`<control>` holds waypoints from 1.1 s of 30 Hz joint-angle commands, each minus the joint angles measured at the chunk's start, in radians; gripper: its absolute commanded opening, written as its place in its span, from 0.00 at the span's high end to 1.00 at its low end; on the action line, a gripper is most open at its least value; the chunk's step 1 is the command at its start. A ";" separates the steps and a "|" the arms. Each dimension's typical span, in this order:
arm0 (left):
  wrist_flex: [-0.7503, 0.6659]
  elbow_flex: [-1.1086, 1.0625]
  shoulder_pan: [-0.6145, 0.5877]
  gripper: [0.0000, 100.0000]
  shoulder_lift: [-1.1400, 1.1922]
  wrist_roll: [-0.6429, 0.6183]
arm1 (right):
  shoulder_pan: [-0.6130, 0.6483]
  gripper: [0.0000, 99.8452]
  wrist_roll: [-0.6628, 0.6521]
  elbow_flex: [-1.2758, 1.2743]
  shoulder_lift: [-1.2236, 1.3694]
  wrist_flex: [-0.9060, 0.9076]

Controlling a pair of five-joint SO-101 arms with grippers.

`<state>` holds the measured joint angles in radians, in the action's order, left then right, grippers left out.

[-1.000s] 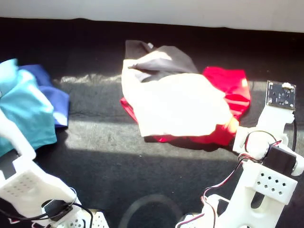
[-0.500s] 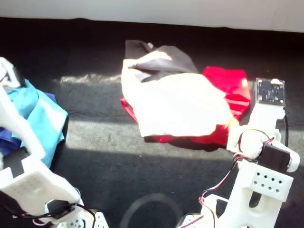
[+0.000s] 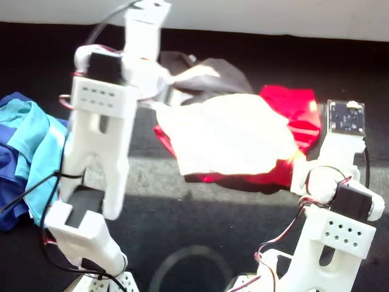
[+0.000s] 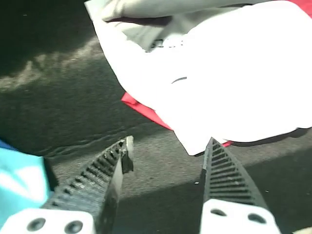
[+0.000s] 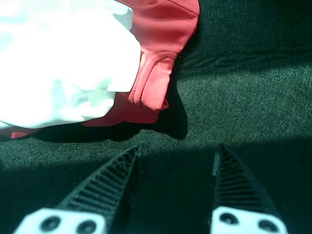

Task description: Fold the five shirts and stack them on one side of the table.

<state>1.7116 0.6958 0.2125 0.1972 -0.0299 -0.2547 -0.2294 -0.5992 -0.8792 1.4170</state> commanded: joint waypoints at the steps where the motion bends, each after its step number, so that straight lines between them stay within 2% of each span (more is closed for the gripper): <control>1: -0.023 -0.001 0.125 0.76 -0.045 -0.193 | -0.054 0.78 -0.008 0.036 -0.007 0.002; 3: -0.037 -0.030 0.171 0.76 -0.027 -0.265 | -0.093 0.78 -0.009 0.033 -0.007 0.002; 8: -0.040 -0.041 0.259 0.76 0.070 -0.270 | -0.186 0.78 -0.009 0.031 -0.007 0.002; 12: -0.077 -0.041 0.294 0.76 0.166 -0.270 | -0.216 0.78 -0.009 0.030 -0.007 0.002; 20: -0.163 -0.039 0.277 0.76 0.325 -0.270 | -0.209 0.78 -0.009 0.030 -0.007 -0.004; 30: -0.361 -0.001 0.231 0.76 0.403 -0.270 | -0.209 0.78 -0.011 0.030 -0.004 -0.004; 33: -0.371 0.001 0.223 0.76 0.470 -0.267 | -0.209 0.78 -0.011 0.030 -0.005 -0.004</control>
<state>1.3617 0.6636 0.4565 0.6391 -0.2938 -0.4588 -0.2325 -0.5992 -0.8792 1.4170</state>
